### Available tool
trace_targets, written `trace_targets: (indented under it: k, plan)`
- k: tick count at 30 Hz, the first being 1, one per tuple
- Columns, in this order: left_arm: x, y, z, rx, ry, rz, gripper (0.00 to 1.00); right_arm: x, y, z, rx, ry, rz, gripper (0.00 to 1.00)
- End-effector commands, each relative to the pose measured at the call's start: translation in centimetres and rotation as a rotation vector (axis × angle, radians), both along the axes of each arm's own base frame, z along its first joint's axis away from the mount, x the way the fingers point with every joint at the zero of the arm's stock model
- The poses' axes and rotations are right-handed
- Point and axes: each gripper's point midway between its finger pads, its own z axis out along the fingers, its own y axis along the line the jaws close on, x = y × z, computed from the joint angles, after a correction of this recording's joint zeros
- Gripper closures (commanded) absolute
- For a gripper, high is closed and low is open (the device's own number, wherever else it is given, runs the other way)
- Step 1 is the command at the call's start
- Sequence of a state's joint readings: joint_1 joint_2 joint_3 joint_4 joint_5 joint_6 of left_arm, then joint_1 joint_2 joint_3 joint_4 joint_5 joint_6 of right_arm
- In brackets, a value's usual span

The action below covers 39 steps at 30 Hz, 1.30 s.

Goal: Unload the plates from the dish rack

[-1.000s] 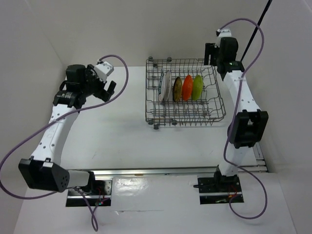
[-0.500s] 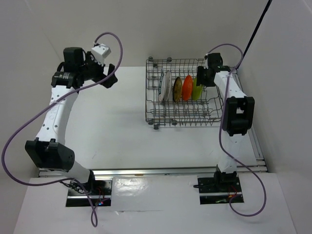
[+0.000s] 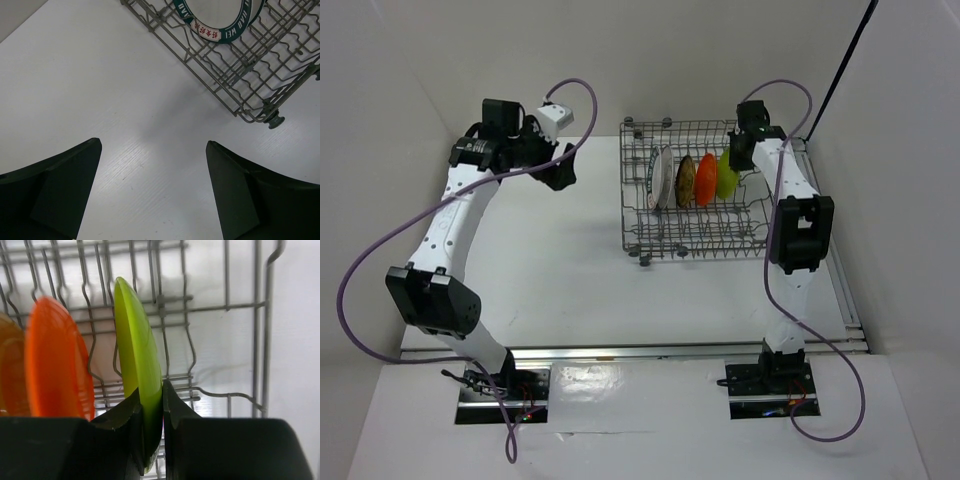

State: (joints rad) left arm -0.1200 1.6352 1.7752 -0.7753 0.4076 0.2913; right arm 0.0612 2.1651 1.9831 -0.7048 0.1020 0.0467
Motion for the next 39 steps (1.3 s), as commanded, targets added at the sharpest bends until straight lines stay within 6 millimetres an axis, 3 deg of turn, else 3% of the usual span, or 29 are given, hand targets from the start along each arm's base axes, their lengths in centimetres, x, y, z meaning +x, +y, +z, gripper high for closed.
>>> trace_targets:
  k: [1,2,4,5,7,8,10,11,12,13,14,15,16,18,19,21,22,23,24,25,32,36,38,39]
  plan:
    - [0.0,0.6,0.3,0.024,-0.009,0.038,0.0,2.7,-0.2,12.0,-0.053,-0.31,-0.111,1.0]
    - [0.2,0.9,0.4,0.024,-0.012,0.066,0.0,2.7,0.3,14.9,-0.071,-0.378,-0.116,1.0]
    - [0.3,1.1,0.4,0.026,-0.007,0.09,0.0,2.4,0.5,18.0,-0.111,-0.451,-0.163,1.0]
    - [0.5,1.1,-0.1,0.021,0.008,0.096,0.0,1.8,1.2,20.9,-0.165,-0.533,-0.21,1.0]
    - [0.8,1.2,0.4,-0.005,0.023,0.147,0.0,1.0,2.5,23.5,-0.264,-0.612,-0.21,1.0]
    - [1.0,1.1,0.5,-0.022,0.031,0.161,0.0,1.2,3.8,26.0,-0.261,-0.716,-0.214,1.0]
    - [1.1,0.5,0.8,-0.095,0.071,0.212,0.0,0.1,9.4,27.3,-0.216,-0.778,-0.065,1.0]
    - [1.3,0.3,1.1,-0.126,0.075,0.235,0.0,0.2,13.8,27.1,-0.098,-0.791,0.114,1.0]
    - [0.9,-0.2,0.4,-0.176,0.132,0.263,0.0,0.0,17.0,25.6,0.022,-0.753,0.214,1.0]
    - [0.8,-1.0,0.5,-0.219,0.147,0.241,0.0,-0.3,19.5,26.0,0.126,-0.742,0.302,1.0]
    - [0.5,-1.4,0.1,-0.241,0.173,0.237,0.0,-0.5,21.5,25.1,0.224,-0.702,0.382,1.0]
    - [0.7,-1.7,-0.2,-0.261,0.18,0.237,0.0,-1.1,24.8,22.6,0.381,-0.607,0.562,1.0]
    - [0.7,-1.8,-0.4,-0.276,0.192,0.251,0.0,-1.6,26.4,22.4,0.503,-0.561,0.612,1.0]
    - [1.5,-0.5,-0.8,-0.278,0.183,0.309,0.0,-3.2,30.3,19.3,0.68,-0.431,0.796,1.0]
    - [1.9,0.5,-1.4,-0.275,0.188,0.364,0.0,-3.9,31.3,19.0,0.759,-0.389,0.831,1.0]
    - [2.4,2.2,-1.7,-0.286,0.189,0.429,0.0,-5.9,33.3,18.4,0.904,-0.324,0.987,1.0]
    - [2.6,3.9,-2.2,-0.305,0.208,0.487,0.01,-6.3,33.9,16.9,0.979,-0.25,0.991,1.0]
    - [2.6,4.8,-3.1,-0.308,0.231,0.504,0.01,-6.8,34.2,15.7,1.021,-0.206,1.013,1.0]
    - [2.7,5.2,-3.8,-0.323,0.256,0.504,0.03,-7.8,34.5,16.0,1.061,-0.205,1.096,1.0]
    - [2.4,6.2,-4.4,-0.349,0.283,0.52,0.05,-7.9,34.7,14.6,1.088,-0.163,1.106,1.0]
    - [2.0,3.1,-6.5,-0.454,0.341,0.311,0.13,-10.4,38.1,11.3,1.156,-0.027,1.189,1.0]
    - [1.9,2.3,-9.8,-0.435,0.442,0.321,0.18,-10.8,39.3,10.2,1.165,0.009,1.183,1.0]
    - [1.7,1.4,-9.9,-0.451,0.462,0.289,0.2,-10.6,39.4,9.0,1.169,0.041,1.164,1.0]
    - [1.9,1.4,-10.2,-0.457,0.468,0.295,0.2,-10.5,39.5,9.3,1.168,0.032,1.169,1.0]
